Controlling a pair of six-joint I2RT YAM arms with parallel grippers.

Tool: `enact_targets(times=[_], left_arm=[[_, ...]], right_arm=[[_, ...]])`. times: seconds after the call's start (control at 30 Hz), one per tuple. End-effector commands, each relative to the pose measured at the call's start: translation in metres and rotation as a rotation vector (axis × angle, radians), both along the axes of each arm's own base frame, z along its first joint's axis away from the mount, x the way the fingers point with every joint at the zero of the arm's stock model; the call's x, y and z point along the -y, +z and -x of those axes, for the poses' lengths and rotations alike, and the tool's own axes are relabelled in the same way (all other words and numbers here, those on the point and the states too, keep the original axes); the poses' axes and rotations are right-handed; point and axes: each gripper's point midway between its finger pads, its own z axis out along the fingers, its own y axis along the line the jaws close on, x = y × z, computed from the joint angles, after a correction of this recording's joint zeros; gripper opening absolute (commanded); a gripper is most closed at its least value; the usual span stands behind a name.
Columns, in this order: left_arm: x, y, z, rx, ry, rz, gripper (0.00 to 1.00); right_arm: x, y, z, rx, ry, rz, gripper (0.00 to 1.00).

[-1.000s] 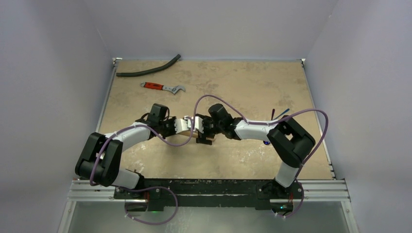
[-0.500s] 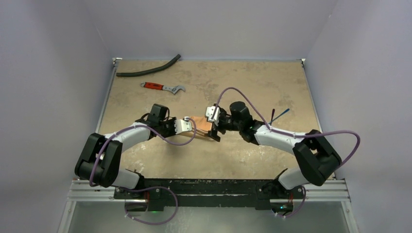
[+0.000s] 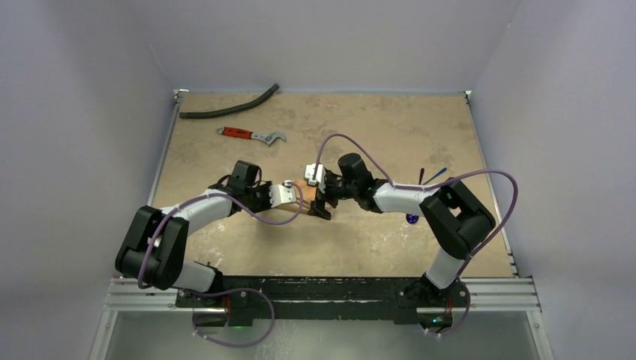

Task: Fold the napkin into a case and place the utensils inside
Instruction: Pick up the 2/3-rectangle-folded napkin at the center of the board.

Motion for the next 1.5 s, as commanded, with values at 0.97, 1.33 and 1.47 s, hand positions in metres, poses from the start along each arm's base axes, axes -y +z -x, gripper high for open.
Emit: enact_targets(times=[0.97, 1.33, 1.47], left_arm=[[-0.002, -0.006, 0.021, -0.067, -0.031, -0.002, 0.00], [0.001, 0.002, 0.018, -0.052, -0.060, -0.003, 0.00], [0.003, 0.010, 0.015, -0.061, -0.056, 0.003, 0.14]], right_arm=[[-0.029, -0.032, 0.011, -0.014, 0.038, 0.074, 0.42], [-0.027, -0.027, 0.015, -0.202, 0.118, 0.060, 0.11], [-0.027, -0.030, 0.022, -0.290, 0.162, 0.092, 0.10]])
